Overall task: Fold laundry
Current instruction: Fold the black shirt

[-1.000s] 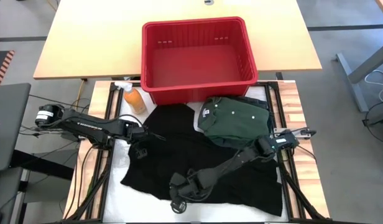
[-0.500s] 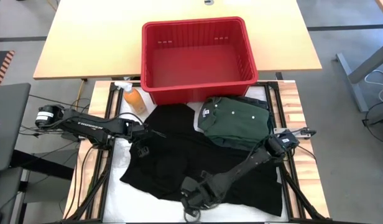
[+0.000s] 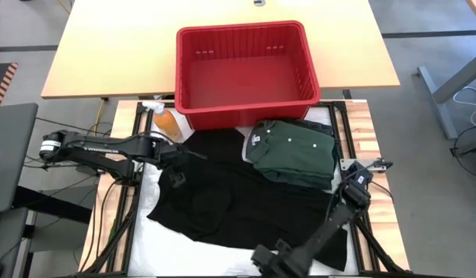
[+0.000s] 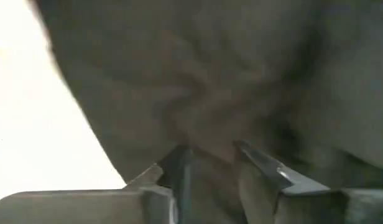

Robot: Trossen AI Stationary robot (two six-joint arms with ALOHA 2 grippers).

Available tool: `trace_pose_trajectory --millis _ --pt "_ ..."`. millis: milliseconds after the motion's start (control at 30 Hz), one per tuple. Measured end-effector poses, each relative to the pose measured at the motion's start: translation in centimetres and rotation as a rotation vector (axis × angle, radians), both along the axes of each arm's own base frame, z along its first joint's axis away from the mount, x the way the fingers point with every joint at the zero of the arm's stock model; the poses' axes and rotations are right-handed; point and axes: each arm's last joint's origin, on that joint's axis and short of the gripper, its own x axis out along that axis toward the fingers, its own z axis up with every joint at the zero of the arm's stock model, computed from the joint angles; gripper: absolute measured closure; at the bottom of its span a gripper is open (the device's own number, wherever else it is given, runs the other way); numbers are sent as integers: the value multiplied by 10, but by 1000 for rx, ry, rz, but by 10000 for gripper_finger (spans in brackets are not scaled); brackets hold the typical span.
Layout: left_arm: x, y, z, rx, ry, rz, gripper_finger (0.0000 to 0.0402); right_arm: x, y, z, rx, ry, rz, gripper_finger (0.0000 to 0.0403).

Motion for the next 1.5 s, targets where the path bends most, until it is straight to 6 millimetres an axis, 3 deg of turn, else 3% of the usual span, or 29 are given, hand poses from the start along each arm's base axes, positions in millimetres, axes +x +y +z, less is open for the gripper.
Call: trace_pose_trajectory --millis 200,400,633,1100,1500 --pt "-11 -29 12 -382 -79 -66 258 -33 30 1 -8 -69 -76 379" --pt "-29 -60 -10 -438 -4 39 246 -70 57 2 -27 -180 -148 379" --pt "-21 -87 -19 -534 -92 59 246 -98 65 1 -88 -187 -172 378" --pt "-19 -90 -40 -405 46 129 246 -104 64 0 -142 -166 -125 378" --pt "-21 -84 -43 -310 63 107 246 -102 63 0 -143 -163 -129 378"
